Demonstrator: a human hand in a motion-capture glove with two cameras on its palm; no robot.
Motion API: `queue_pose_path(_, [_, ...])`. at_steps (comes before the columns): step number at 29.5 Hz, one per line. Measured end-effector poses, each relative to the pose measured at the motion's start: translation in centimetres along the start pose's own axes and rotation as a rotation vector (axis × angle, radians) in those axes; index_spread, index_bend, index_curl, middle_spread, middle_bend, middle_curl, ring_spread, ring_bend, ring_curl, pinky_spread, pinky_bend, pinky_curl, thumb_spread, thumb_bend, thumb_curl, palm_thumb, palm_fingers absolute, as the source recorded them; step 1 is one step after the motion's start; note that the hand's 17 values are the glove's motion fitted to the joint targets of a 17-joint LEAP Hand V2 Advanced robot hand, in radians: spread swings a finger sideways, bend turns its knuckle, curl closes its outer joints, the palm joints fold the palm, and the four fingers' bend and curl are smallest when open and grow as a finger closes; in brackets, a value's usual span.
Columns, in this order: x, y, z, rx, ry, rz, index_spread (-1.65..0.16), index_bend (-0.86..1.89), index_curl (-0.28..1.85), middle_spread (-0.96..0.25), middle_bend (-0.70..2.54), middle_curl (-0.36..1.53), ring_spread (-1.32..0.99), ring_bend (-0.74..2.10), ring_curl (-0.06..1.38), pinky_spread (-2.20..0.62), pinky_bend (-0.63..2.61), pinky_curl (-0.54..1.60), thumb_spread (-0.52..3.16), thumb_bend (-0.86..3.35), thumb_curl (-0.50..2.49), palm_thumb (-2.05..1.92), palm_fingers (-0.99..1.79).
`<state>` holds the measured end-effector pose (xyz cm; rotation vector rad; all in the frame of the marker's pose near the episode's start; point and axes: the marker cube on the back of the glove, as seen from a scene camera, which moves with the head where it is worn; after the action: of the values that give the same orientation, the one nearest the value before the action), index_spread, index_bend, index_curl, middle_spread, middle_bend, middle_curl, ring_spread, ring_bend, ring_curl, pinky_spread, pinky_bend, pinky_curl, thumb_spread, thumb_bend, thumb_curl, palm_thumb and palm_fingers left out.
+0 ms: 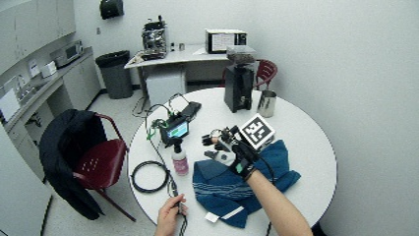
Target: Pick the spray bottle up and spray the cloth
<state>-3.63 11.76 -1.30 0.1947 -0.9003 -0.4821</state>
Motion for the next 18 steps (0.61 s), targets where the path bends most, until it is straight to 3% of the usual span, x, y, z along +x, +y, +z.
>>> queue_pose_path(6, [1.5, 8.0, -3.7, -0.077, 0.423, 0.046, -0.30, 0.17, 0.33, -0.05, 0.31, 0.41, -0.02, 0.13, 0.29, 0.14, 0.26, 0.36, 1.15, -0.03, 0.50, 0.90, 0.72])
queue_pose_path(10, [3.0, 11.4, -5.6, -0.029, 0.449, 0.168, -0.31, 0.18, 0.34, -0.04, 0.31, 0.41, 0.00, 0.12, 0.27, 0.16, 0.27, 0.37, 1.16, -0.03, 0.49, 0.87, 0.66])
queue_pose_path(18, [3.7, 13.6, -7.1, 0.016, 0.474, 0.208, -0.34, 0.19, 0.35, -0.03, 0.31, 0.40, 0.03, 0.13, 0.23, 0.18, 0.26, 0.36, 1.18, -0.01, 0.47, 0.86, 0.64])
